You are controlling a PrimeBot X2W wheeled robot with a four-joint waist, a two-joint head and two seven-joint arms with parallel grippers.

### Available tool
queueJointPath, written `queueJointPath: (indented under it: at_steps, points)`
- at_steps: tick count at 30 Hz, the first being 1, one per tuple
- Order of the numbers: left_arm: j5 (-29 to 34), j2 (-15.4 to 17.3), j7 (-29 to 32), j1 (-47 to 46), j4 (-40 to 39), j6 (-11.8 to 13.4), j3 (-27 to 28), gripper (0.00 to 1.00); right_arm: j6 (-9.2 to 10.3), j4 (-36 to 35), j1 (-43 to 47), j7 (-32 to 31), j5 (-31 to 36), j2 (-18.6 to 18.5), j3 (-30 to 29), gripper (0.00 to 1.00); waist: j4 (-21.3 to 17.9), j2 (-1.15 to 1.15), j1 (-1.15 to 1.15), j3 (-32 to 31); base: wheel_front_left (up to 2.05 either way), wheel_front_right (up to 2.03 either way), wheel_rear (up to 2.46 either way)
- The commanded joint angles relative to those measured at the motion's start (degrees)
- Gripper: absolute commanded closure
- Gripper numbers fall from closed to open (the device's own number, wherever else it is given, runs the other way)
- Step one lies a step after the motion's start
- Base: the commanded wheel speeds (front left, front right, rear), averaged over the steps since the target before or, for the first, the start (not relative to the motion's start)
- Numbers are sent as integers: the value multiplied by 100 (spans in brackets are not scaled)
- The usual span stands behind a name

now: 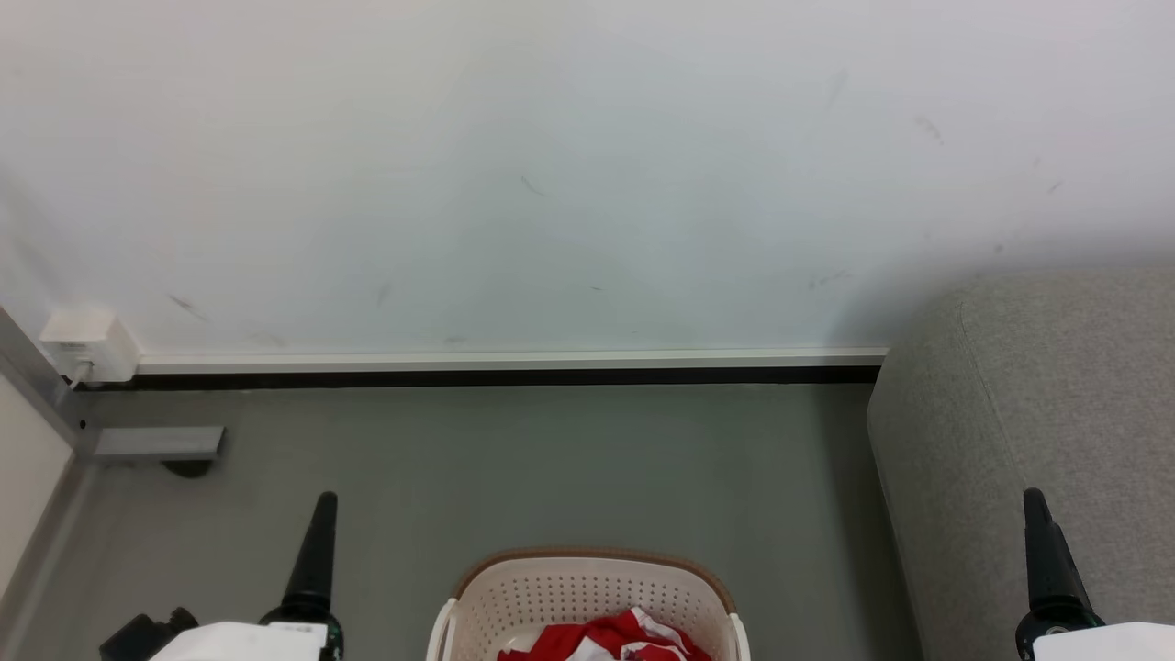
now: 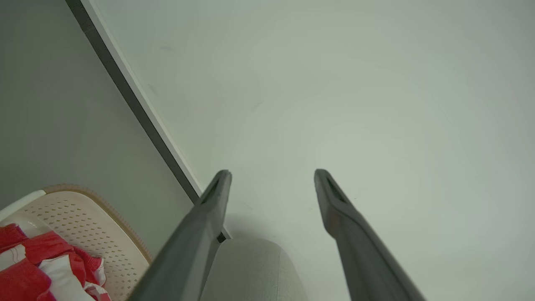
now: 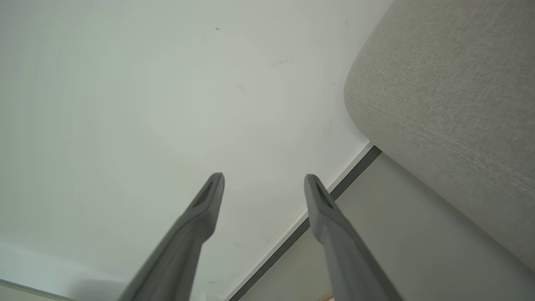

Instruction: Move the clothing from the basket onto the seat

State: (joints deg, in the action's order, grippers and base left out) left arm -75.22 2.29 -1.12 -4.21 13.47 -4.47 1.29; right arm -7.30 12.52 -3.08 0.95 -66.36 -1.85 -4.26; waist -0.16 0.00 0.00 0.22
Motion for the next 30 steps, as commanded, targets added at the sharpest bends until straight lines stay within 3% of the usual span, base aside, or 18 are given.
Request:
queueJointPath:
  at_steps: [1,15,30]
  points:
    - [281,37,-64,-43,-149,44,-54,0,-20,-154,-22,78,350,-56,35,0,-2,0,0,3,0,0,0]
    - [2009,45,-345,-35,-187,397,-524,0,-22,-422,51,360,2059,-74,365,0,-25,0,0,14,0,0,0]
    - [3686,53,-611,28,-8,579,-787,0,-24,-170,133,628,3405,-88,512,0,-39,0,0,24,0,0,0]
